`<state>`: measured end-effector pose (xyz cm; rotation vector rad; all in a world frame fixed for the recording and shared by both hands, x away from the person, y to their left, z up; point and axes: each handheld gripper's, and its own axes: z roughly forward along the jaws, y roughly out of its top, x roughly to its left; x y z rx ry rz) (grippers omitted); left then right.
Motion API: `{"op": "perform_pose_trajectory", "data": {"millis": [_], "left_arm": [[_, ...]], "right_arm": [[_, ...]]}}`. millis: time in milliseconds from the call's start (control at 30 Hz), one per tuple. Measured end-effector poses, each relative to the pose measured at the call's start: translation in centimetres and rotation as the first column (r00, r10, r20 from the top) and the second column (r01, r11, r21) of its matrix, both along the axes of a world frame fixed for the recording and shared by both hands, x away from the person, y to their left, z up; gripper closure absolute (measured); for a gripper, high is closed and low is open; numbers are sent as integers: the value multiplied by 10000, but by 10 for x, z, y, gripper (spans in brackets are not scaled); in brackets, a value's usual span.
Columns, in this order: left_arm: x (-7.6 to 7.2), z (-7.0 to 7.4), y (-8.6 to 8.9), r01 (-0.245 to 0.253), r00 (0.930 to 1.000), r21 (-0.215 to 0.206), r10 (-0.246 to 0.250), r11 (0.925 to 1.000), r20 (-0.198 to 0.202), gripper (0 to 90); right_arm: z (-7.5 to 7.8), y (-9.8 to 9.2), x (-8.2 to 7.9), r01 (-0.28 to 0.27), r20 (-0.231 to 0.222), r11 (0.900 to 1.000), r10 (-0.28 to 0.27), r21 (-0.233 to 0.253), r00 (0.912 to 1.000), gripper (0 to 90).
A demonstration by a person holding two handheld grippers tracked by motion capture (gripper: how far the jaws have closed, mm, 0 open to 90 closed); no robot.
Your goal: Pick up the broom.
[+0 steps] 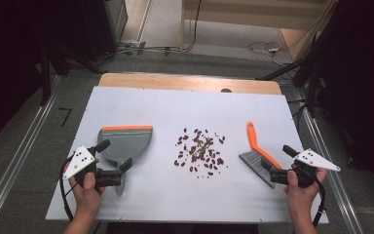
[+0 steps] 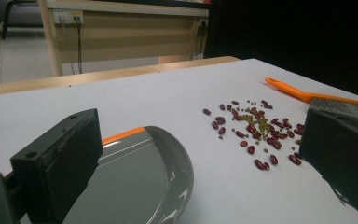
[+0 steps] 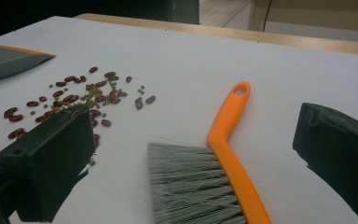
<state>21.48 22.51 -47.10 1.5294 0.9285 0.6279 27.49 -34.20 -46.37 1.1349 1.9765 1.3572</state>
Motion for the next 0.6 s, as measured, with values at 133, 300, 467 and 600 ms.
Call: {"op": "perform_pose_trajectory", "data": {"millis": [133,300,467,600], "left_arm": [[1,0,-2,16,10000,26,-16,10000,-51,0],[1,1,-5,68,10000,58,-68,10000,-36,0],[1,1,-8,144,9999,95,-143,9999,-39,0],[2,1,-9,164,9999,118,-164,9998,-33,0]], "right_arm": [[5,2,1,-38,-34,9999,38,168,10000,0],[20,7,4,83,145,9999,-84,68,9999,0],[34,15,14,158,97,9989,-154,-434,9998,0],[42,20,27,98,-295,9979,-117,-640,9995,0]]}}
